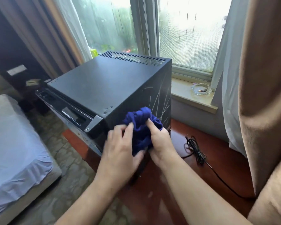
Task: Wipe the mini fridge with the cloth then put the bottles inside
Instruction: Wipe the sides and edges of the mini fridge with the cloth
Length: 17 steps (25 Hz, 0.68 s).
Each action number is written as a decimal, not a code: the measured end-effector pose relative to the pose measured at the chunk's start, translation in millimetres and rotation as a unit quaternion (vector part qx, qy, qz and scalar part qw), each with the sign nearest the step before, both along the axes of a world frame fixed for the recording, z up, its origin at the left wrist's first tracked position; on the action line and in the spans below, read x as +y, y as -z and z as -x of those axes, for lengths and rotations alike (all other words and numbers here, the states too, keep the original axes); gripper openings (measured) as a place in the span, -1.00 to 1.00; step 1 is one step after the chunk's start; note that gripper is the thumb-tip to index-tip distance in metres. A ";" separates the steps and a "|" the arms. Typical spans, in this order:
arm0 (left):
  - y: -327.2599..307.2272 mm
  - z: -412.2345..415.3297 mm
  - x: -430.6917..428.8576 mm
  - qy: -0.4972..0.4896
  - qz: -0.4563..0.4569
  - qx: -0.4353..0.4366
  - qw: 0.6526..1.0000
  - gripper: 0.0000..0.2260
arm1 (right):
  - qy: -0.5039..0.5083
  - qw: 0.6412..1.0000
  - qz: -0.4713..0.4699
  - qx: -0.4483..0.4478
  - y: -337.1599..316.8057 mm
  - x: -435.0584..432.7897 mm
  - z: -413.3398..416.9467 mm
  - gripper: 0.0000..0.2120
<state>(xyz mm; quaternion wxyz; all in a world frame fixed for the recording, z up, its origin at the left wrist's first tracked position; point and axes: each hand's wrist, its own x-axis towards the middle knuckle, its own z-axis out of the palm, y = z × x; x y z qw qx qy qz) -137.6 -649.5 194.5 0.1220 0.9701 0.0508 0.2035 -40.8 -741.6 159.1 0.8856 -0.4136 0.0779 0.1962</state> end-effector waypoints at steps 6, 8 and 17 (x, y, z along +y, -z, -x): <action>-101.4 -69.9 13.6 0.061 -0.211 0.011 0.976 -0.02 | 0.039 0.993 -0.087 -0.075 -42.0 -6.2 -14.1 -0.65; -113.2 -91.8 19.0 0.164 -0.292 0.105 0.936 -0.02 | 0.048 0.993 -0.065 -0.089 -45.5 -6.5 -20.0 -0.65; -109.5 -160.8 35.1 0.333 -0.388 0.208 0.833 -0.33 | 0.080 0.981 0.074 -0.163 -9.8 10.9 -34.9 -0.75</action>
